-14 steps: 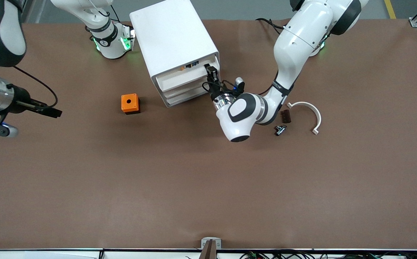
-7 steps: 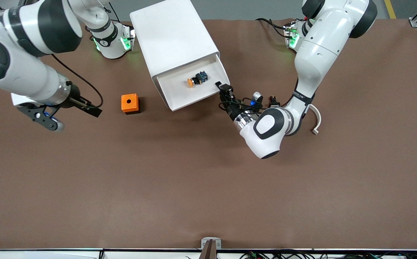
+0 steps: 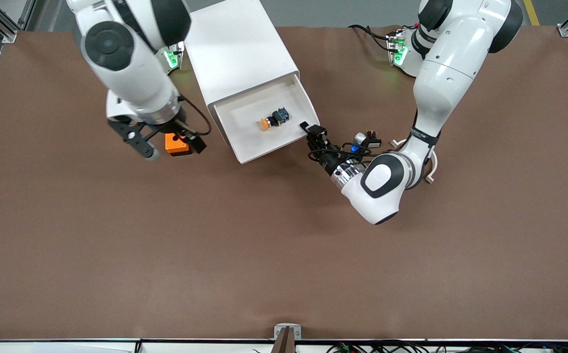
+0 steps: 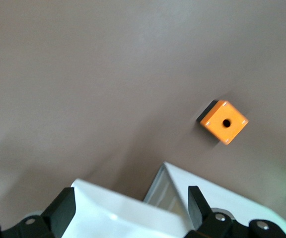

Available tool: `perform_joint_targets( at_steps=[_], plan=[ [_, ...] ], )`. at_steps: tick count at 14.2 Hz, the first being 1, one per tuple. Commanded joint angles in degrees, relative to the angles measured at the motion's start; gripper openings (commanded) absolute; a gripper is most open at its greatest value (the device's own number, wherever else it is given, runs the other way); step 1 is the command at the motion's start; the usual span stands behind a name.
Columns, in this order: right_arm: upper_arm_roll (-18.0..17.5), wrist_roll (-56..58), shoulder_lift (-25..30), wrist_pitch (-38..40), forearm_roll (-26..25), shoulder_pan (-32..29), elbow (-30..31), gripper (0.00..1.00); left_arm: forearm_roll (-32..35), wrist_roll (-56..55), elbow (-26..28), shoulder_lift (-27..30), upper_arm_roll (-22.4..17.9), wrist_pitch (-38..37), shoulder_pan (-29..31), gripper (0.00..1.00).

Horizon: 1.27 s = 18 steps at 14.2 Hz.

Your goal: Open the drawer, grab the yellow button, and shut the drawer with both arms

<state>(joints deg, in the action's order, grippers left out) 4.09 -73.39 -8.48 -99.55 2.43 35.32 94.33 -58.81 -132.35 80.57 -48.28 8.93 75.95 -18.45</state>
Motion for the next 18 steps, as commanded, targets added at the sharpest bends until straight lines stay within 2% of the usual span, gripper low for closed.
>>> perform_joint_targets(
  at_steps=[1, 2, 3, 7, 10, 13, 16, 18],
  plan=[
    [0.66, -5.70, -1.18, -2.83, 0.47, 3.17, 0.24, 1.00, 0.01, 1.57, -0.06, -0.59, -0.67, 1.57, 0.70, 0.26],
    [0.66, -7.89, -1.62, -3.80, 0.47, 4.57, 0.24, 1.00, -0.07, 3.39, -0.15, -0.42, -0.58, 2.00, 0.79, 0.45],
    [0.66, -10.00, -2.41, -4.77, 0.47, 6.06, 0.15, 1.00, -0.25, 6.55, -0.76, -0.33, -0.49, 2.18, 0.88, 0.99],
    [0.66, -18.79, -5.84, -9.34, -0.05, 10.73, 0.15, 1.00, -2.26, 10.70, -2.70, -0.41, -0.49, 2.18, 0.79, 1.00],
    [0.75, -22.40, -7.60, -11.54, -0.32, 13.28, 0.06, 1.00, -2.53, 16.75, -6.82, -0.59, -0.49, 1.74, 1.49, 1.00],
    [0.75, -22.94, -7.61, -11.55, -0.23, 14.60, 0.06, 1.00, -1.66, 29.28, -10.60, -0.86, -0.76, 1.48, 1.67, 1.00],
    [0.75, -25.83, -7.95, -11.63, -0.14, 16.18, 0.06, 1.00, -0.17, 41.79, -11.75, -0.42, -4.08, 1.92, 0.45, 1.00],
    [0.75, -26.37, -9.01, -11.98, -0.23, 17.06, 0.06, 1.00, 3.86, 46.81, -13.86, 0.28, -7.25, 2.44, -2.36, 1.00]
  ],
)
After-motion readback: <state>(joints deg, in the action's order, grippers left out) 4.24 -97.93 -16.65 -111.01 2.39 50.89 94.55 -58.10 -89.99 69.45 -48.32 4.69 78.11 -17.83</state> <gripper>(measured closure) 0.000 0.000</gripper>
